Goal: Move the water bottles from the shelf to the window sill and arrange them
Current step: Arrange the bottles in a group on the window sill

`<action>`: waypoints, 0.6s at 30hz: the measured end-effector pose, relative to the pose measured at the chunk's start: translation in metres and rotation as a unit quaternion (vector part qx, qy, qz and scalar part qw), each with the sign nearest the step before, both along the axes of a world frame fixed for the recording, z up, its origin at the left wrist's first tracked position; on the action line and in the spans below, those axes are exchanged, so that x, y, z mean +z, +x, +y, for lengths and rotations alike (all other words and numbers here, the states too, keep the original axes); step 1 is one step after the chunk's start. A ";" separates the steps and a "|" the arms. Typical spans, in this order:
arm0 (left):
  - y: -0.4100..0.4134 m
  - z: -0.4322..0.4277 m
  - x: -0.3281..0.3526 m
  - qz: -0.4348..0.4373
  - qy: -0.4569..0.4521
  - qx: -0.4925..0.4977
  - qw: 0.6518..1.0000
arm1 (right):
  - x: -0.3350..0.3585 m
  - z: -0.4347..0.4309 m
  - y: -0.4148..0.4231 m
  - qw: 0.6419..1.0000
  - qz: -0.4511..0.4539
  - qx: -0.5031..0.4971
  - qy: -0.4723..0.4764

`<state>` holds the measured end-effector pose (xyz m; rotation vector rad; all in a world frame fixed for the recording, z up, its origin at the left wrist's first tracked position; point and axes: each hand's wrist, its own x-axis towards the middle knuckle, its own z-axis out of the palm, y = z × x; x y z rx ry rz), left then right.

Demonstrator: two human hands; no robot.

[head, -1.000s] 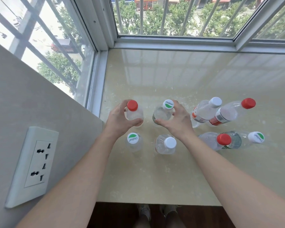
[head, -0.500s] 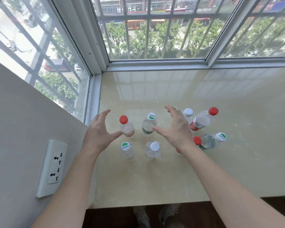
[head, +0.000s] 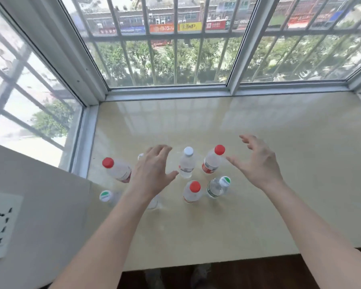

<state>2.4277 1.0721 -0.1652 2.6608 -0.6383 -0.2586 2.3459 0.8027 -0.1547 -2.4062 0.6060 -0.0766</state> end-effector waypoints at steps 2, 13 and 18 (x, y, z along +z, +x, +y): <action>-0.001 -0.016 -0.013 0.014 0.026 0.011 1.000 | -0.018 -0.016 0.002 0.999 0.027 0.012 0.019; 0.015 -0.058 -0.063 0.100 0.049 0.107 0.988 | -0.096 -0.038 0.035 0.985 0.109 0.081 0.108; 0.029 -0.066 -0.083 0.159 0.016 0.119 0.980 | -0.120 -0.035 0.047 0.980 0.123 0.089 0.126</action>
